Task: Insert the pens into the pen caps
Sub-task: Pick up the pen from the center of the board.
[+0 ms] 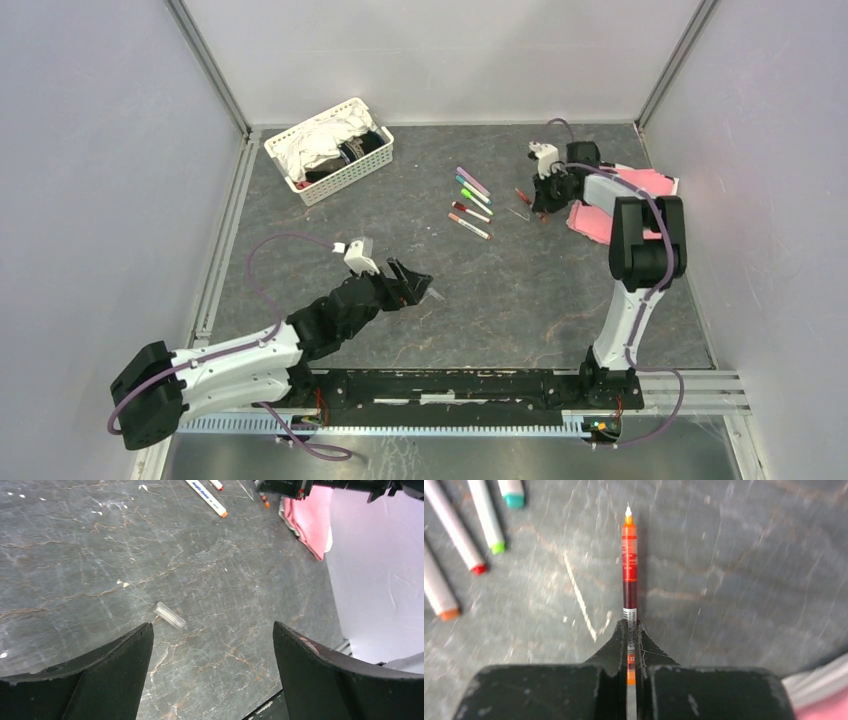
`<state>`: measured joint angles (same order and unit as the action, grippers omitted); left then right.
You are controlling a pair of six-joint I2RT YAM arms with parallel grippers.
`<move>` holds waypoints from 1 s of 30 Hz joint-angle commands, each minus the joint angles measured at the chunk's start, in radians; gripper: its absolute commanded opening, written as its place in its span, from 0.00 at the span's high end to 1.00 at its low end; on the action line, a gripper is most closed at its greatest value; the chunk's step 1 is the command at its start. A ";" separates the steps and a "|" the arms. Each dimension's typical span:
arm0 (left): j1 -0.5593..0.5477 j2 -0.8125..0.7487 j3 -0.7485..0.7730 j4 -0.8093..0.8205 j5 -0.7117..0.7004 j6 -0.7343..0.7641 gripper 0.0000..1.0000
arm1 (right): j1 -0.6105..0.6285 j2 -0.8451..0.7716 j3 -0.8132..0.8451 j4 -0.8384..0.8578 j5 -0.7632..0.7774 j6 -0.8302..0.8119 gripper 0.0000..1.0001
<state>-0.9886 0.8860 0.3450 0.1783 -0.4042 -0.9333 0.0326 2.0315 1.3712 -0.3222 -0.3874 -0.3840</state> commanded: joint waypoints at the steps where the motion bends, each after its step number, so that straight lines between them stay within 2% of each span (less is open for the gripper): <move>1: -0.001 -0.001 -0.034 0.220 0.054 0.004 0.06 | -0.027 -0.154 -0.121 0.076 -0.178 0.116 1.00; 9: -0.001 0.174 -0.026 0.505 0.140 -0.002 0.06 | -0.071 -0.372 -0.403 0.191 -0.438 0.244 1.00; 12: -0.001 0.282 0.001 0.621 0.172 0.012 0.06 | -0.071 -0.445 -0.545 0.329 -0.587 0.360 1.00; 16: 0.000 0.414 0.057 0.753 0.178 0.057 0.06 | -0.067 -0.514 -0.696 0.599 -0.746 0.594 1.00; 19: 0.005 0.498 0.117 0.805 0.176 0.094 0.06 | -0.051 -0.533 -0.746 0.752 -0.797 0.722 1.00; 26: 0.034 0.652 0.230 0.877 0.190 0.092 0.06 | 0.026 -0.583 -0.773 0.882 -0.838 0.825 1.00; 30: 0.054 0.712 0.255 0.923 0.217 0.054 0.16 | 0.041 -0.606 -0.785 0.931 -0.849 0.866 1.00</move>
<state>-0.9562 1.5463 0.5591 0.9932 -0.2188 -0.8814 0.0635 1.4639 0.6014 0.4686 -1.1885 0.3977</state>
